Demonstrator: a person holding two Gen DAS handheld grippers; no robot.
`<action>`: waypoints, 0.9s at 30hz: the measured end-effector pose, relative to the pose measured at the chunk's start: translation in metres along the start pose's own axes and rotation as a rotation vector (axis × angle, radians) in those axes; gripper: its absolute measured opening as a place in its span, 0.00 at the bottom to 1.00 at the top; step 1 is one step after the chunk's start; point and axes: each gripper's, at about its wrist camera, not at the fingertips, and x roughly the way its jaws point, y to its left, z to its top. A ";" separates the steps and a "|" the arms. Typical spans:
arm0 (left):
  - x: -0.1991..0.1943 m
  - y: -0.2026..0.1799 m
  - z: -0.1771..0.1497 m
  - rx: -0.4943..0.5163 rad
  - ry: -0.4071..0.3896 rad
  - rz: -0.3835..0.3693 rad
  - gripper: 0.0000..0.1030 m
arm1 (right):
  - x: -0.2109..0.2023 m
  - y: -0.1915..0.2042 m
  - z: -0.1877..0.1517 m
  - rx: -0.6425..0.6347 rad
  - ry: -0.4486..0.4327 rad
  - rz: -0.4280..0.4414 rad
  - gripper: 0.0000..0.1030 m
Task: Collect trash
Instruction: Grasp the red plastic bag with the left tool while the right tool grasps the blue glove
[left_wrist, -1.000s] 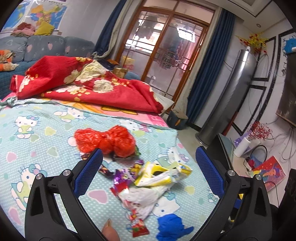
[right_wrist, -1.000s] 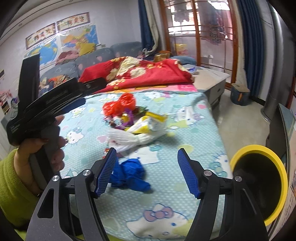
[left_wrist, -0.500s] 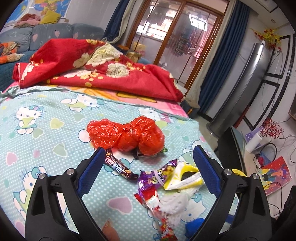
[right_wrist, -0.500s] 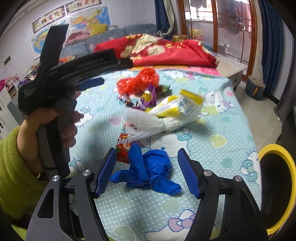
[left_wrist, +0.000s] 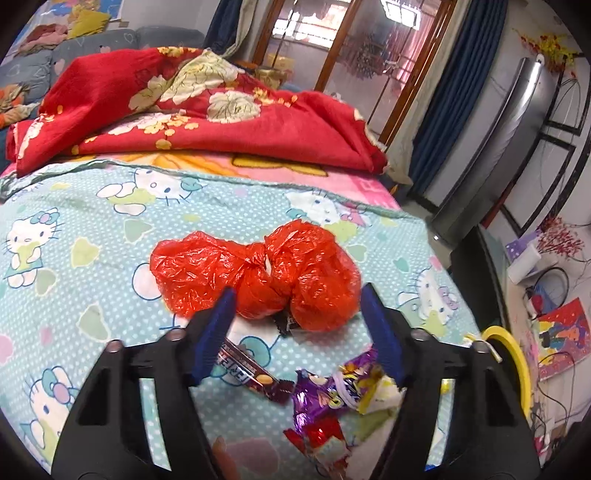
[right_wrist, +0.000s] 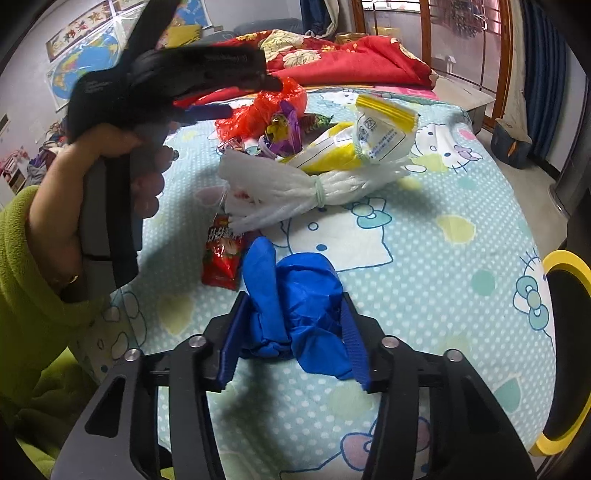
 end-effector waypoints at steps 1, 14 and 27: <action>0.003 0.000 0.000 0.001 0.007 0.003 0.46 | 0.000 -0.001 0.000 0.003 0.000 0.002 0.39; -0.001 0.010 -0.003 -0.033 -0.013 -0.044 0.03 | -0.002 -0.007 -0.001 0.023 -0.008 0.010 0.31; -0.073 0.000 0.010 -0.021 -0.166 -0.115 0.03 | -0.020 -0.012 -0.001 0.041 -0.070 -0.005 0.21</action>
